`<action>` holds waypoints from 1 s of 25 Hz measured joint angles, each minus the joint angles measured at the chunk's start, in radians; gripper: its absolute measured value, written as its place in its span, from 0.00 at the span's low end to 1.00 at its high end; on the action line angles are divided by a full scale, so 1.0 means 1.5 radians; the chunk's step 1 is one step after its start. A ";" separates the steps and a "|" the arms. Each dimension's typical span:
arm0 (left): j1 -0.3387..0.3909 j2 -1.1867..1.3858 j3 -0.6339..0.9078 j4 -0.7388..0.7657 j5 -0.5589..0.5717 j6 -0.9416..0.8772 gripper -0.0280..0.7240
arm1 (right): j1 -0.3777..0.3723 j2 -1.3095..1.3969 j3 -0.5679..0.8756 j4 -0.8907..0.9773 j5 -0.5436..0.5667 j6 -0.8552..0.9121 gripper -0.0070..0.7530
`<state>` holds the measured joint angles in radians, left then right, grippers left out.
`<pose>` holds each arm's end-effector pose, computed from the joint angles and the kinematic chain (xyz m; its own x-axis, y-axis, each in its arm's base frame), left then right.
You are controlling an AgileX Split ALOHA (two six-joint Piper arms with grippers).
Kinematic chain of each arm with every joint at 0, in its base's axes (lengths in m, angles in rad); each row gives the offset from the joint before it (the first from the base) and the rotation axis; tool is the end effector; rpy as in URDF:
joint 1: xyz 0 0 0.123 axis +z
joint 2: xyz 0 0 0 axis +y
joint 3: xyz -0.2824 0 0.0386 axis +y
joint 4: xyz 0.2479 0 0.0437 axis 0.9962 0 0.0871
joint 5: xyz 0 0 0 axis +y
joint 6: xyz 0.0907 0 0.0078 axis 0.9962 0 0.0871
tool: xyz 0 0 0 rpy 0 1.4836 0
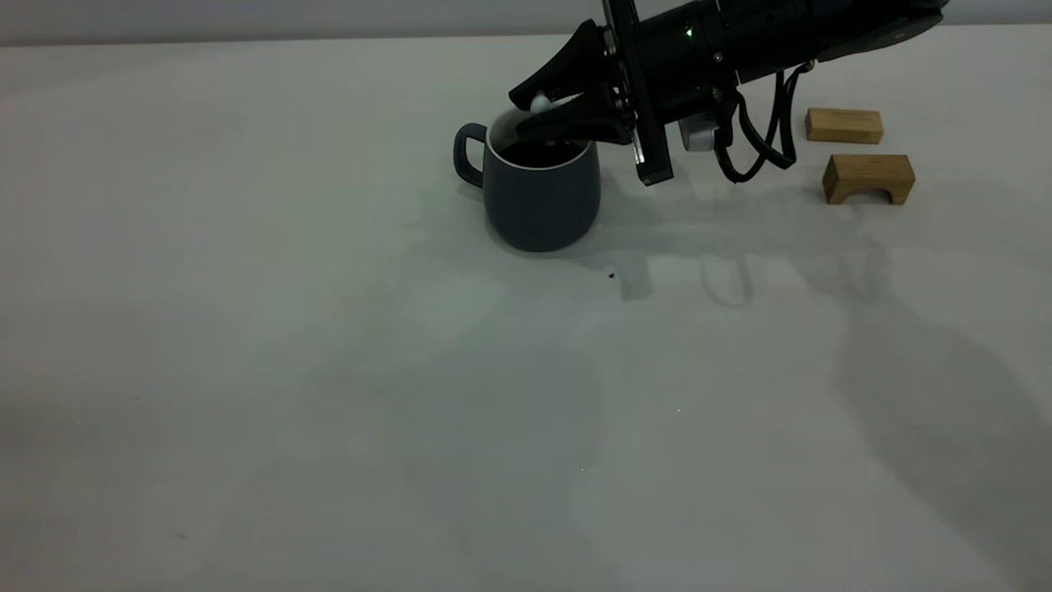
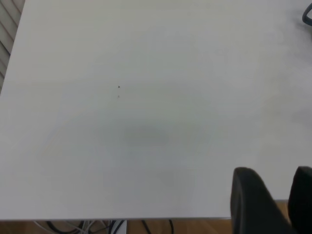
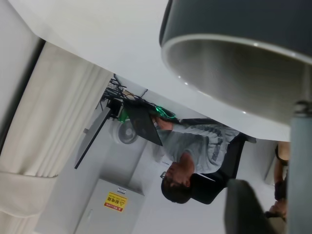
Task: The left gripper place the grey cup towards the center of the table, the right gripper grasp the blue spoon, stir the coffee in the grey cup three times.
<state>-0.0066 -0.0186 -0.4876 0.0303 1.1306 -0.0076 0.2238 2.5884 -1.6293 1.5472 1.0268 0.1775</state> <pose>-0.0093 0.0026 0.2681 -0.5117 0.0087 -0.8591 -0.0142 0.9997 0.0186 0.4386 0.1798 0.0235 -0.5195 0.4083 0.7506 0.8460 0.1227 0.5188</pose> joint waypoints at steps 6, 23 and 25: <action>0.000 0.000 0.000 0.000 0.000 0.000 0.39 | 0.000 0.000 0.000 -0.023 0.016 0.000 0.70; 0.000 0.000 0.000 0.000 0.000 0.000 0.39 | -0.001 -0.218 0.000 -0.398 0.098 -0.255 0.80; 0.000 0.000 0.000 0.000 0.000 0.000 0.39 | -0.001 -0.266 0.000 -0.470 0.102 -0.281 0.74</action>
<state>-0.0066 -0.0186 -0.4876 0.0303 1.1306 -0.0076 0.2228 2.1896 -1.6293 0.8423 1.1801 -0.2444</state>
